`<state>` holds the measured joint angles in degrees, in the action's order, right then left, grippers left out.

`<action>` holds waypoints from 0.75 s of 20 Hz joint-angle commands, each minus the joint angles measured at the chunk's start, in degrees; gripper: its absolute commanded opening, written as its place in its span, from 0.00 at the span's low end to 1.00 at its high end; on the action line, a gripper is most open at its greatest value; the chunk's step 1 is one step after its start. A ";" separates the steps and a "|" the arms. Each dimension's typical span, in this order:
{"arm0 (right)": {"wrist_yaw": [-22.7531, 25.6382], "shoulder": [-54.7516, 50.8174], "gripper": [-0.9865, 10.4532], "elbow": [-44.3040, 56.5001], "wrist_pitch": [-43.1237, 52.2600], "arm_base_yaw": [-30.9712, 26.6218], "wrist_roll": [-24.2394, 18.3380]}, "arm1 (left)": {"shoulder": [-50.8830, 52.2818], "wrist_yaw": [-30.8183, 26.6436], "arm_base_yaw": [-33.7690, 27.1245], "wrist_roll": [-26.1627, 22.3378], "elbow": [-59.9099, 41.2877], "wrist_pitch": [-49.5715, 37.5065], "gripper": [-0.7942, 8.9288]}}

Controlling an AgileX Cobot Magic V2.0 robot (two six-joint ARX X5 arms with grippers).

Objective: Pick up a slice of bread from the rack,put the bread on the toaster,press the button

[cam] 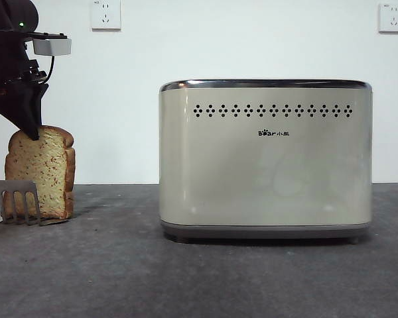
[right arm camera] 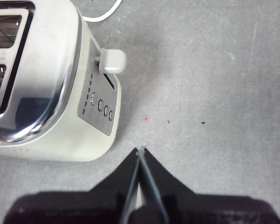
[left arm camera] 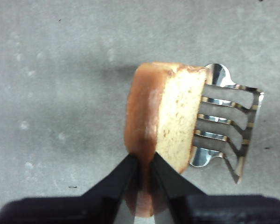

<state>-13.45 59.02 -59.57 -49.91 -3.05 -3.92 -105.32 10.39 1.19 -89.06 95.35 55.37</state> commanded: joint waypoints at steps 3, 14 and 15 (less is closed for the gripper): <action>-0.09 0.07 0.08 -0.17 0.13 0.09 -0.87 | -0.46 0.09 0.63 -1.27 -0.24 1.77 0.07; -0.09 0.07 0.08 -0.17 0.20 0.09 -0.94 | 9.79 1.97 0.63 0.42 -0.24 4.92 0.07; -0.11 0.07 0.08 -0.17 0.17 0.09 -0.94 | 11.45 2.78 0.72 0.70 -0.24 5.01 0.07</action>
<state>-13.45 59.02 -59.57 -49.89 -3.05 -4.36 -94.56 12.51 1.69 -89.03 95.35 60.36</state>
